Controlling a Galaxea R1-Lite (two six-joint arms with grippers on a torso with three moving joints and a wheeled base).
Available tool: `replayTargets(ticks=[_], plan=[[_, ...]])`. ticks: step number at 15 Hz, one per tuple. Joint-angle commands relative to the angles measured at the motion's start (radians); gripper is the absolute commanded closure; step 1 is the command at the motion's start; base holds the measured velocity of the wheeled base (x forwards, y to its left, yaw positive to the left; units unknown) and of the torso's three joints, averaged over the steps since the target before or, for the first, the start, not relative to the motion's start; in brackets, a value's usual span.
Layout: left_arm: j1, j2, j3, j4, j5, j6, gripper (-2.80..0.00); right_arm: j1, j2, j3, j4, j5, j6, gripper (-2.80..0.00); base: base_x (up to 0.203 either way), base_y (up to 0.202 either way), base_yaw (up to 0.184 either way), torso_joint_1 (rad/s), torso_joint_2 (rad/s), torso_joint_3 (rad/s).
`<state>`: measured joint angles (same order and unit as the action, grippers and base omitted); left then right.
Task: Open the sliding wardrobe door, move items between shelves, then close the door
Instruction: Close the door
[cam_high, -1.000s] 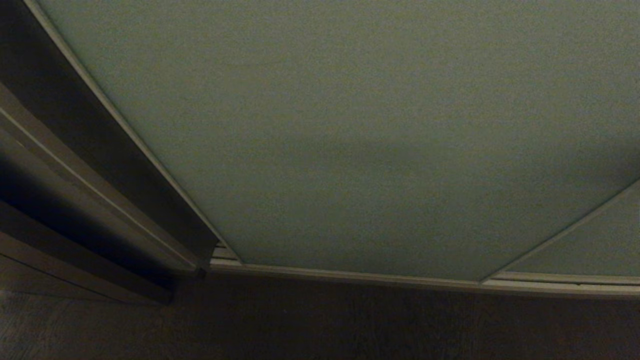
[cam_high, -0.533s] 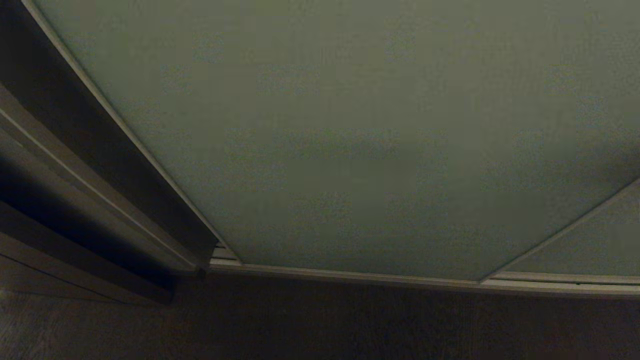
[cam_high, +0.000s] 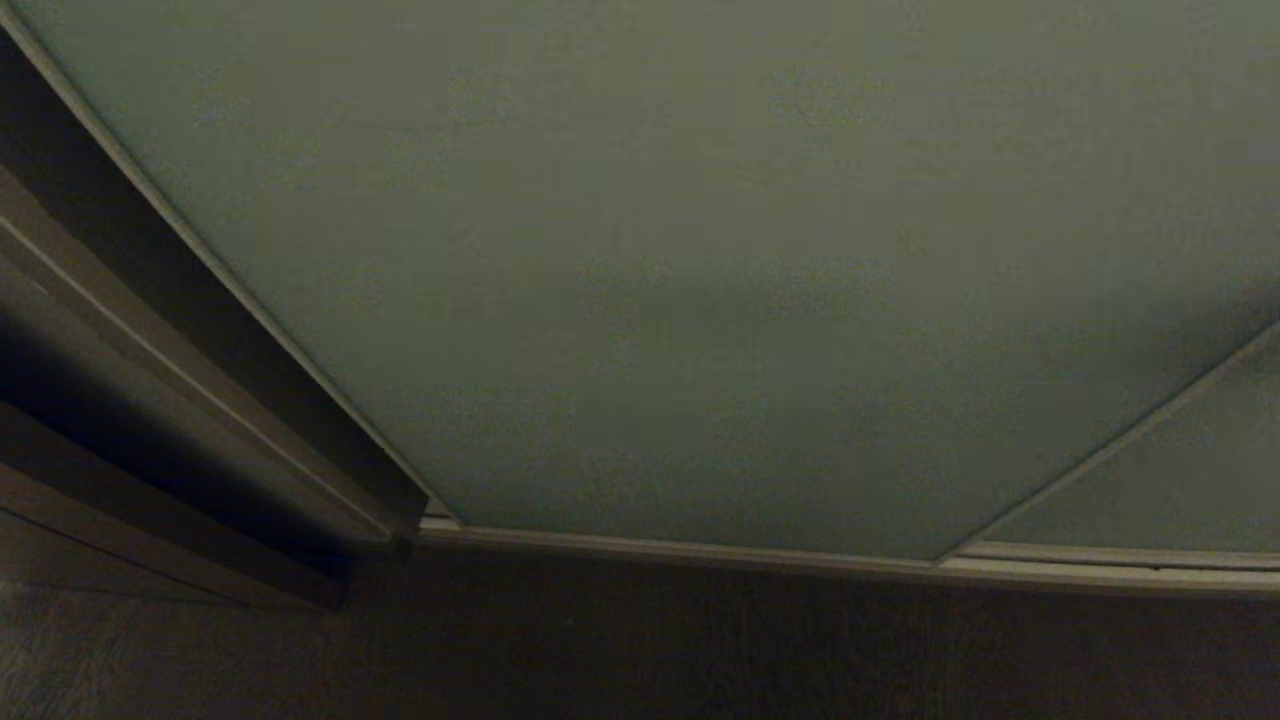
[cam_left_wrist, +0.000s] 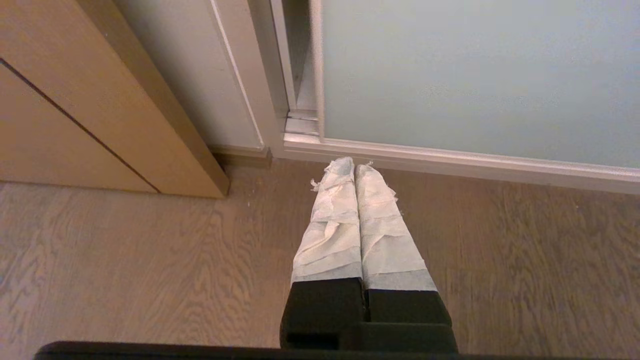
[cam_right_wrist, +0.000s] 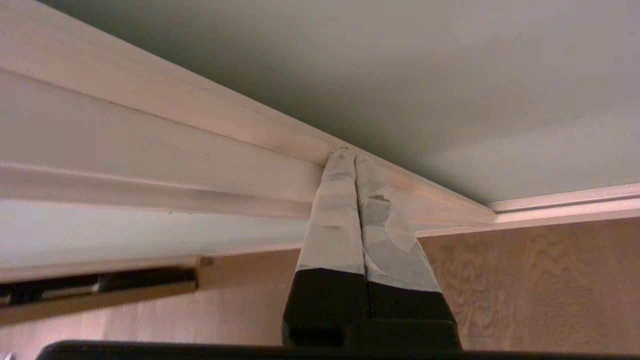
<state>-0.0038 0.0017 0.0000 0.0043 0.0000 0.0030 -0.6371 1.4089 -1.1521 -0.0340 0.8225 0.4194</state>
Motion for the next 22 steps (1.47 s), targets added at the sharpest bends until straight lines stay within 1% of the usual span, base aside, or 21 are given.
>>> replayTargets(ticks=[1, 4, 5, 6, 7, 8, 10, 12, 14, 16, 19, 22], plan=[[0.000, 0.001, 0.000, 0.000, 0.000, 0.000, 0.00, 0.019, -0.015, 0.011, -0.001, -0.013, 0.004, 0.00, 0.000, 0.000, 0.000, 0.000, 0.00, 0.000], [0.000, 0.001, 0.000, 0.000, 0.000, 0.000, 0.00, 0.021, -0.063, 0.071, -0.004, -0.018, -0.003, 0.00, 0.000, 0.000, 0.000, 0.000, 0.00, 0.000], [0.000, 0.001, 0.000, 0.000, 0.000, 0.000, 0.00, 0.025, -0.088, 0.113, -0.004, -0.019, -0.029, 0.00, 0.000, 0.000, 0.000, 0.000, 0.00, 0.000], [-0.001, 0.001, 0.000, 0.000, 0.000, 0.000, 0.00, 0.035, -0.113, 0.154, 0.004, -0.027, -0.100, 0.00, 0.000, 0.000, 0.000, 0.000, 0.00, 0.000], [-0.001, 0.001, 0.000, 0.000, 0.000, 0.000, 0.00, 0.058, -0.136, 0.194, 0.012, -0.072, -0.173, 0.00, 0.000, 0.000, 0.000, 0.000, 0.00, 0.000], [-0.001, 0.001, 0.000, 0.000, 0.000, 0.000, 0.00, 0.082, -0.151, 0.222, 0.015, -0.142, -0.210, 0.00, 0.000, 0.000, 0.000, 0.000, 0.00, 0.000], [0.000, 0.001, 0.000, 0.000, 0.000, 0.000, 0.00, 0.158, -0.191, 0.270, 0.014, -0.250, -0.228, 0.00, 0.000, 0.000, 0.000, 0.000, 0.00, 0.000], [-0.001, 0.001, 0.000, 0.000, 0.000, 0.000, 0.00, 0.218, -0.264, 0.334, -0.013, -0.337, -0.240, 0.00, 0.000, 0.000, 0.000, 0.000, 0.00, 0.000], [-0.001, 0.001, 0.000, 0.000, 0.000, 0.000, 0.00, 0.270, -0.353, 0.401, -0.025, -0.373, -0.270, 0.00, 0.000, 0.000, 0.000, 0.000, 0.00, 0.000], [-0.001, 0.001, 0.000, 0.000, 0.000, 0.000, 0.00, 0.326, -0.487, 0.479, -0.024, -0.401, -0.285, 0.00, 0.000, 0.000, 0.000, 0.000, 0.00, 0.000], [-0.001, 0.001, 0.000, 0.000, 0.000, 0.000, 0.00, 0.426, -0.744, 0.644, -0.022, -0.497, -0.306, 0.00, 0.000, 0.000, 0.000, 0.000, 0.00, 0.000], [-0.001, 0.001, 0.000, 0.000, 0.000, 0.000, 0.00, 0.469, -1.012, 0.798, -0.004, -0.578, -0.345, 0.00, 0.000, 0.000, 0.000, 0.000, 0.00, 0.000]])
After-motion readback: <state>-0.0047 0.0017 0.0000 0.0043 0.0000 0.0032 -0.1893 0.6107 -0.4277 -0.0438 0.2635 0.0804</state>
